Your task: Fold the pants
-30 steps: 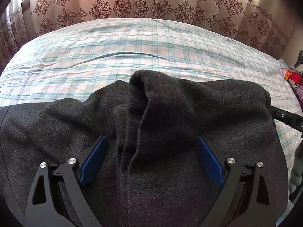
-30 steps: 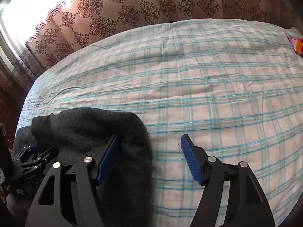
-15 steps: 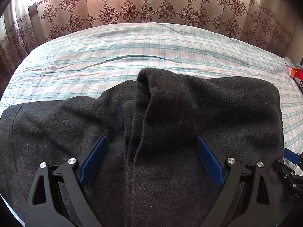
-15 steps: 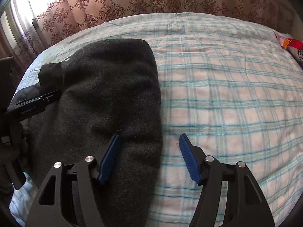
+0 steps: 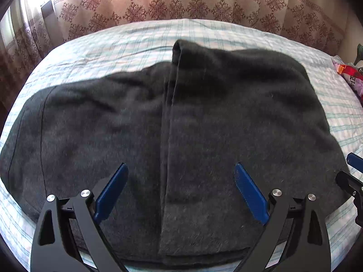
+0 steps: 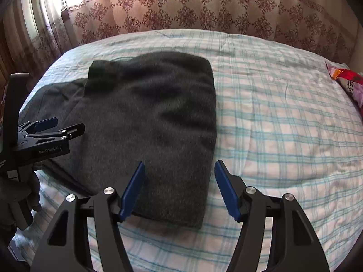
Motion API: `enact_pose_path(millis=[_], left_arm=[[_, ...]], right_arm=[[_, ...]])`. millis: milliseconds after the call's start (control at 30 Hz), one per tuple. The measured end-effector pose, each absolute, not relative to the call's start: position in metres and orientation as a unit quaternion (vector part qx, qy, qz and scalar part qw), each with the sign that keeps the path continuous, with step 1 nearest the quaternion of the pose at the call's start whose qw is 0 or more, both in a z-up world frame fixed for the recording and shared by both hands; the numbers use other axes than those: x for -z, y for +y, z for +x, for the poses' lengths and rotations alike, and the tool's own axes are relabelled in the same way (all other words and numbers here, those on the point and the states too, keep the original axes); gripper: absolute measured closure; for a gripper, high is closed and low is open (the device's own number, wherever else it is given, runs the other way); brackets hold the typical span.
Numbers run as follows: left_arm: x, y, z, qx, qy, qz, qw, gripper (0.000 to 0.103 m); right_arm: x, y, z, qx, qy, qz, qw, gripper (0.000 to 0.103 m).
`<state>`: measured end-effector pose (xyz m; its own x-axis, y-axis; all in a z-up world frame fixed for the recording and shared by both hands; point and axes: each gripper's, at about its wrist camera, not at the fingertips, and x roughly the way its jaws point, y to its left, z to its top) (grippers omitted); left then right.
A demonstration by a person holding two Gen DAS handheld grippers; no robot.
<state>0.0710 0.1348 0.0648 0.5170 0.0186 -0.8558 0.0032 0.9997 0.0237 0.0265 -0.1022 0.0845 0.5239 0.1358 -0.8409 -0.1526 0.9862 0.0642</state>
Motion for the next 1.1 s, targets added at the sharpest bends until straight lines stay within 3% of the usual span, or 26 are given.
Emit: enact_pose_path(millis=[200, 367, 533, 800, 1100], left_arm=[[-0.057, 0.14, 0.063, -0.001, 0.479, 0.003, 0.878, 0.004], [-0.066, 0.145, 0.054, -0.002, 0.481, -0.011, 0.877, 0.005], [-0.077, 0.172, 0.036, -0.018, 0.477, -0.064, 0.876, 0.005], [-0.097, 0.247, -0.007, -0.086, 0.464, -0.1, 0.876, 0.005], [-0.126, 0.347, -0.06, -0.183, 0.466, -0.084, 0.862, 0.005]], right_arm=[[-0.047, -0.116, 0.034, -0.088, 0.525, 0.045, 0.846, 0.034], [-0.057, -0.148, 0.025, -0.089, 0.526, 0.143, 0.833, 0.034], [-0.078, -0.138, 0.015, -0.092, 0.502, 0.127, 0.85, 0.034], [-0.125, -0.037, 0.035, -0.191, 0.448, 0.041, 0.872, 0.033], [-0.146, 0.149, 0.045, -0.343, 0.41, -0.042, 0.844, 0.032]])
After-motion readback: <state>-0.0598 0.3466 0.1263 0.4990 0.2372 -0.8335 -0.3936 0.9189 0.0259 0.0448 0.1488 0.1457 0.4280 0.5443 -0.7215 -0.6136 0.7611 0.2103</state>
